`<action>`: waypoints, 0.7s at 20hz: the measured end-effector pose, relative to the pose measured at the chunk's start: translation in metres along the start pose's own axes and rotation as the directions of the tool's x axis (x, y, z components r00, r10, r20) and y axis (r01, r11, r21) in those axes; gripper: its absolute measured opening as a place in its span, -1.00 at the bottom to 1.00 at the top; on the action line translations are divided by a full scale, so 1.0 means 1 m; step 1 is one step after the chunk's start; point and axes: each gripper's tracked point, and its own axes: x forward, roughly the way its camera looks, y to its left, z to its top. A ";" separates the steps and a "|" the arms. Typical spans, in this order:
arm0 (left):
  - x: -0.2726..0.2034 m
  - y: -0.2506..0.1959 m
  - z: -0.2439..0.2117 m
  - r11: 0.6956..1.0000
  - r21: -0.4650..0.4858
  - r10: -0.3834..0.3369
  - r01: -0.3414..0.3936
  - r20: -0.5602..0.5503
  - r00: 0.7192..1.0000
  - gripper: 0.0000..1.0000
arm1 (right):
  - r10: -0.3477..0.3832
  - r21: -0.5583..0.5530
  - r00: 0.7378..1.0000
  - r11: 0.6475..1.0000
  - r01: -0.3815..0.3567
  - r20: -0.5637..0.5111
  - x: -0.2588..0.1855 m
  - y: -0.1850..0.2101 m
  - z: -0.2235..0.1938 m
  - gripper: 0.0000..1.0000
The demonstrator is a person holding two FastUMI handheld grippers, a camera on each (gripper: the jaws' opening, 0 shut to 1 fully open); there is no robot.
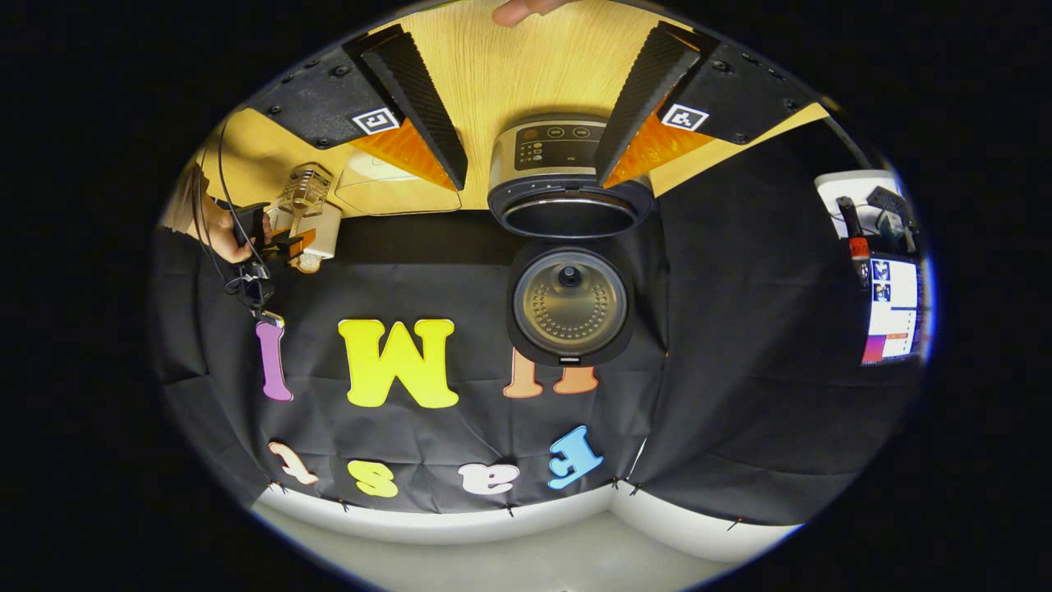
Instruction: Close the left gripper, press the button to open the rice cooker; take a wooden spoon from the chopstick holder with the right hand, scoop a spoonful of rice and pour it into the rice cooker, then put the wooden spoon back into the chopstick holder.
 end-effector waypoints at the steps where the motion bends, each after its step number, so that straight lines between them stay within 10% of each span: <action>1: 0.002 0.002 -0.002 1.000 -0.007 0.004 -0.004 -0.010 1.000 0.99 | -0.011 -0.003 1.000 1.000 0.011 -0.001 0.003 -0.001 0.001 0.22; 6: 0.001 0.012 -0.003 1.000 -0.004 0.022 -0.022 -0.012 1.000 0.99 | 0.012 0.034 0.999 0.999 -0.010 -0.038 -0.004 0.003 -0.005 -0.65; 14: -0.020 0.008 0.021 0.999 0.035 0.016 -0.017 0.039 0.999 0.98 | 0.016 -0.023 0.999 1.000 -0.015 0.029 -0.067 0.025 0.002 -0.87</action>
